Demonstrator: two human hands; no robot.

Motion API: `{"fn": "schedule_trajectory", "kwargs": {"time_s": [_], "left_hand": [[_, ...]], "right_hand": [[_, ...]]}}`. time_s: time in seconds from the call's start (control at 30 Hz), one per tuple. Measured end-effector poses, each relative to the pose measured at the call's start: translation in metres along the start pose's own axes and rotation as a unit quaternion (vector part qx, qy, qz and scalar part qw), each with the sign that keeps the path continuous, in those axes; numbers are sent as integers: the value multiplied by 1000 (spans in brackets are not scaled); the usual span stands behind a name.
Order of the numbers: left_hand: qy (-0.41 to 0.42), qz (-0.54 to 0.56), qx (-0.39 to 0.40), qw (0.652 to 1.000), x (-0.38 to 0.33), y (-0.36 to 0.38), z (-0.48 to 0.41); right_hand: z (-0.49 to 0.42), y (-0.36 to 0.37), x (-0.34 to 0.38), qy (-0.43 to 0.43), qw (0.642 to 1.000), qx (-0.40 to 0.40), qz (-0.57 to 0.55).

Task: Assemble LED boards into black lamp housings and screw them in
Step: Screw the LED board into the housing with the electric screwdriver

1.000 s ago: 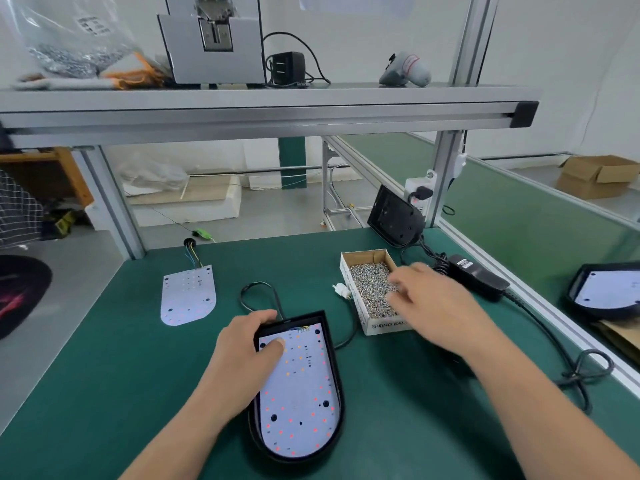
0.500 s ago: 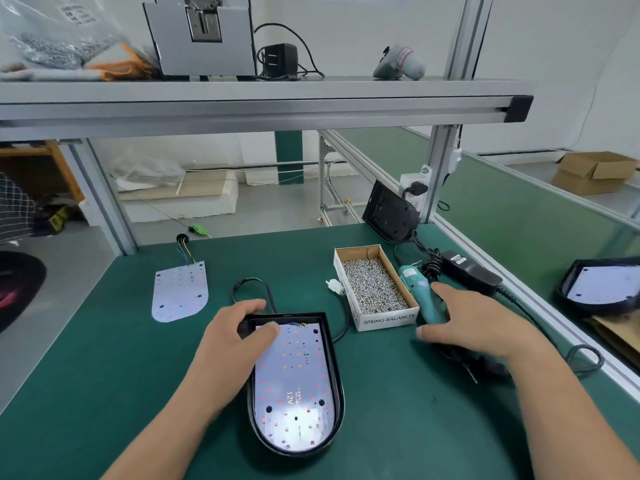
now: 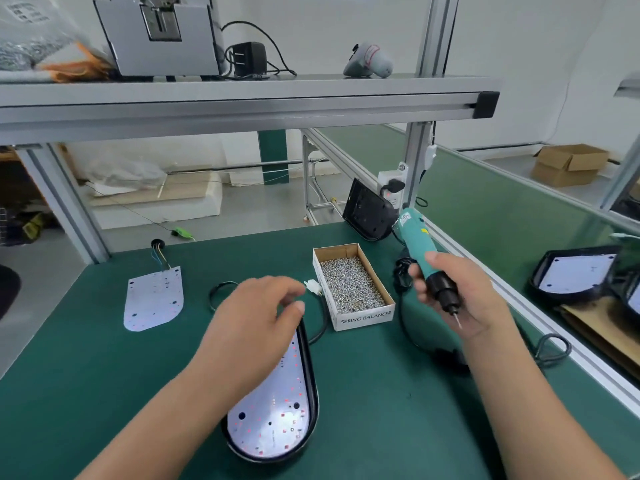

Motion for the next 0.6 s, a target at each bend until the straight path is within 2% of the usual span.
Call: {"fn": "schedule_trajectory", "kwargs": {"time_s": [0.13,0.3,0.43,0.6], "left_hand": [[53,-73,140,986,-28,65,-60],[82,-159,250,951,-32,135,-105],[97,-182,260,943,-29,161,-111],[88,-113,257,956,-25,167,-110]], "right_hand": [[0,24,-11,24,991,42,-123],[-3,22,-18,32,994,14,-108],[-6,21,-18,22,994,17,-102],[-6,27,-18,12,995,36,-92]]}}
Point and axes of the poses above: each hand's wrist, its own z-axis away from the middle knuckle, its own y-axis out of the palm, x = y × z, the point moved 10 cm from there along -z, towards the middle knuckle, and after that the axes turned 9 degrees about y, right-handed, at the moved point
